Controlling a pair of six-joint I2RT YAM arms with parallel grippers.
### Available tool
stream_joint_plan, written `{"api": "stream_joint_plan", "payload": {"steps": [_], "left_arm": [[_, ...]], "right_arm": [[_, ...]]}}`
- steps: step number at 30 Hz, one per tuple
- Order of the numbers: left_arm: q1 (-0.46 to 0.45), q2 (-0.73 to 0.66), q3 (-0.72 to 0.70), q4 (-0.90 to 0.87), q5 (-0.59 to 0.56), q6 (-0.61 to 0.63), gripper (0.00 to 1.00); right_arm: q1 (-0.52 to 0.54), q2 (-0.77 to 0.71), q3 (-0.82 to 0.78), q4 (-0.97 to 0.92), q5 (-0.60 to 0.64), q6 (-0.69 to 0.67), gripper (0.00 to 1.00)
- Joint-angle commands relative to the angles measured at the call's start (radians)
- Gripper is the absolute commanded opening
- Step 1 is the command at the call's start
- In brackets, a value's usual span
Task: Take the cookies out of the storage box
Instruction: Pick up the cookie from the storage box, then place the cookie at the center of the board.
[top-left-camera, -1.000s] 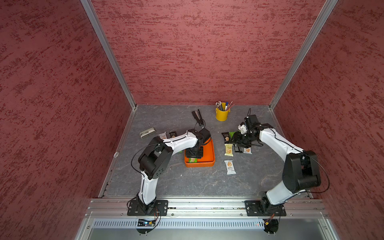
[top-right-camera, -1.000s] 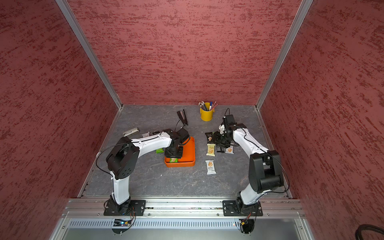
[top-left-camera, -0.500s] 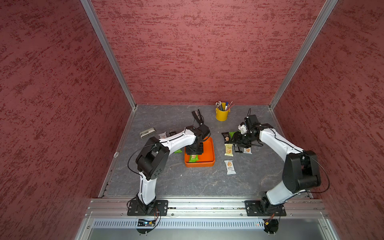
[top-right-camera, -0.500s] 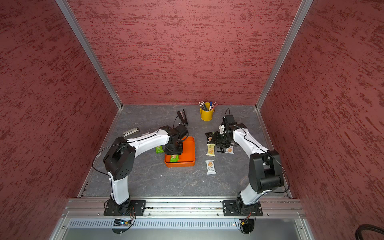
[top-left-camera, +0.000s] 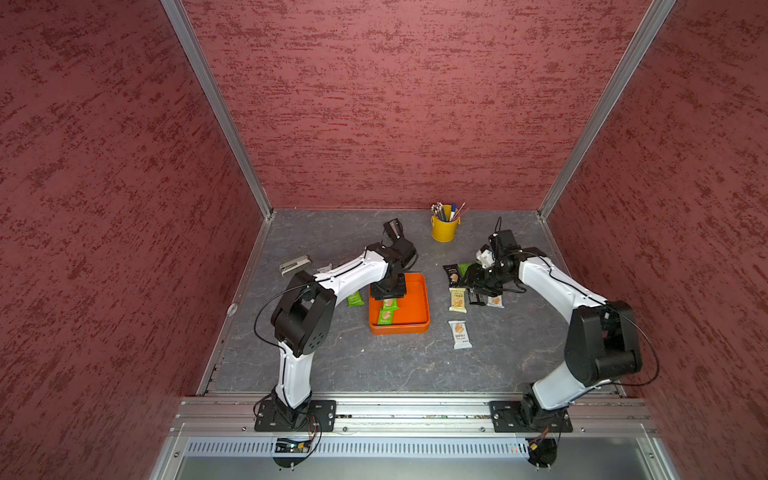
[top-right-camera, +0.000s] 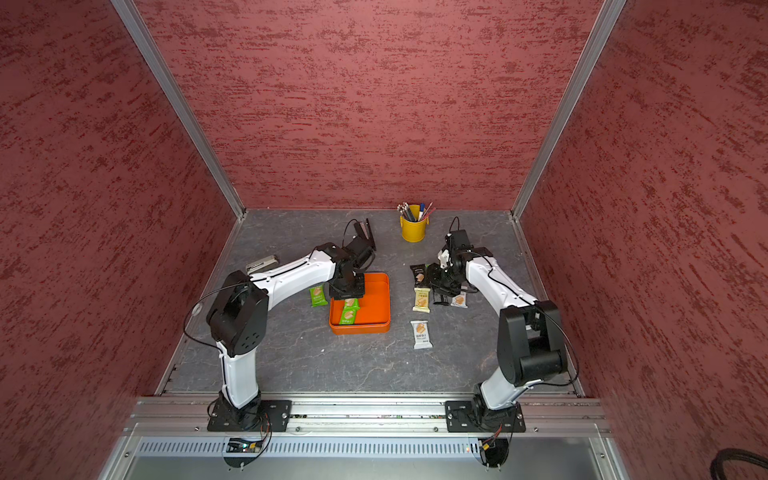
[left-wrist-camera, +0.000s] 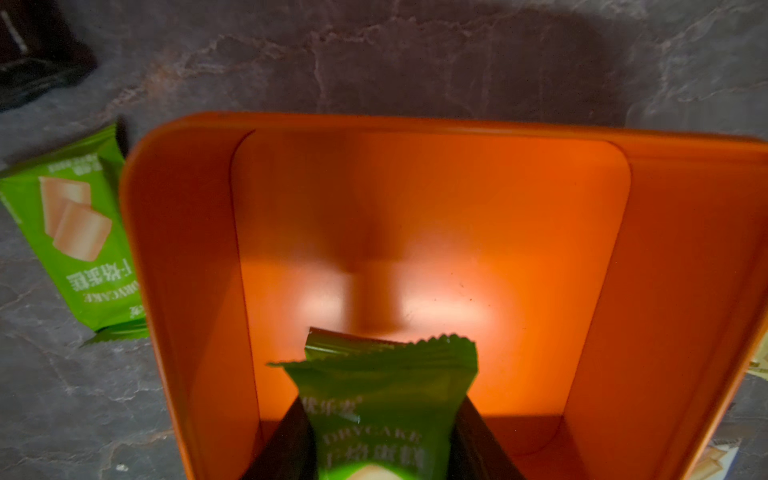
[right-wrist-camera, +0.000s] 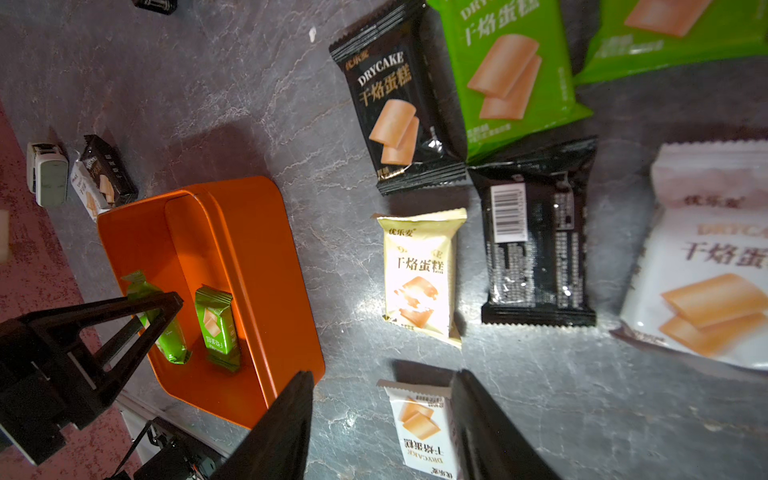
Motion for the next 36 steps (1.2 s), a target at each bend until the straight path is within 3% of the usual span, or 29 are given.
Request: {"api": "stream_joint_plan", "payload": {"steps": [1, 14, 27, 36], "left_arm": [[0.010, 0.023, 0.036, 0.014, 0.015, -0.011, 0.42], [0.075, -0.142, 0.017, -0.019, 0.021, -0.028, 0.42], [0.292, -0.380, -0.336, -0.009, -0.036, -0.025, 0.42], [0.357, -0.339, -0.459, 0.090, -0.092, 0.013, 0.42]], "right_arm": [[-0.007, -0.018, -0.009, 0.009, 0.016, -0.009, 0.58], [-0.007, 0.027, 0.004, 0.058, -0.030, 0.034, 0.58], [-0.007, 0.186, 0.122, 0.116, -0.046, 0.105, 0.58], [-0.007, 0.225, 0.183, 0.079, -0.029, 0.112, 0.58]]}}
